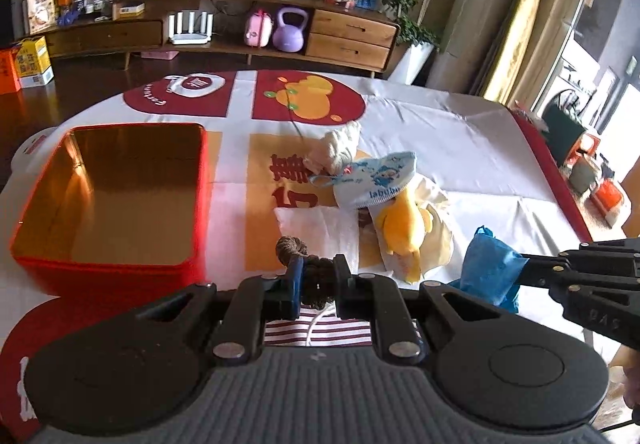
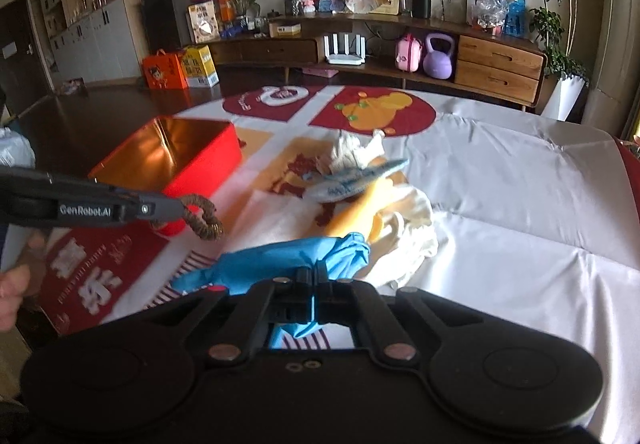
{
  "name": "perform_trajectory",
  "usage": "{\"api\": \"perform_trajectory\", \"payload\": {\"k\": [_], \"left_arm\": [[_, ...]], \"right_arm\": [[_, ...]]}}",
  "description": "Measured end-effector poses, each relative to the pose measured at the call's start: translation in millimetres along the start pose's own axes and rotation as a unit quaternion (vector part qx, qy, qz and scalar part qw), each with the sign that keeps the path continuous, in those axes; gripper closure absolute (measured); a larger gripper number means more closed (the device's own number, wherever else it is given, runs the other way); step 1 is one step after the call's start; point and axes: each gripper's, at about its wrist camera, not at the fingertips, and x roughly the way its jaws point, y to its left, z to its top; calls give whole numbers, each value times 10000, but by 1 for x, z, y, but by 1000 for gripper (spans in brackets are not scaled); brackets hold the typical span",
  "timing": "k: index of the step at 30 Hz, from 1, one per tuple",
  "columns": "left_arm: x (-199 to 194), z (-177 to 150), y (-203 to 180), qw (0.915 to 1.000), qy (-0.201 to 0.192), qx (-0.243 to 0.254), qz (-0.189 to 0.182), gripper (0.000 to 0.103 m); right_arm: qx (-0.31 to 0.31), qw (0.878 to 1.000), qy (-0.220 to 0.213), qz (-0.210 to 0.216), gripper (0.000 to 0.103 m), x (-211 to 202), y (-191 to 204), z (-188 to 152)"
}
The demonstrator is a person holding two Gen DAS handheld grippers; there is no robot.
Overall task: Organize soft objects
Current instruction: 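Carry the scrunchie and glove over the red tin with both grippers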
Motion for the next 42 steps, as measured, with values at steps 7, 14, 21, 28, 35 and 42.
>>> {"api": "perform_trajectory", "payload": {"k": [7, 14, 21, 28, 35, 42], "left_arm": [[-27, 17, 16, 9997, -203, -61, 94, 88], [-49, 38, 42, 9988, -402, -193, 188, 88], [-56, 56, 75, 9980, -434, -299, 346, 88], [-51, 66, 106, 9976, -350, -320, 511, 88], [-35, 74, 138, 9965, -241, -363, 709, 88], [-12, 78, 169, 9955, -113, -453, 823, 88]], "right_arm": [[119, 9996, -100, 218, 103, -6, 11, 29], [50, 9988, -239, 413, 102, -4, 35, 63], [-249, 9982, -121, 534, 102, 21, 74, 91], [-365, 9960, 183, 796, 102, 59, 114, 120], [-549, 9942, 364, 849, 102, 100, 147, 141], [-719, 9925, 560, 810, 102, 142, 169, 148]]}}
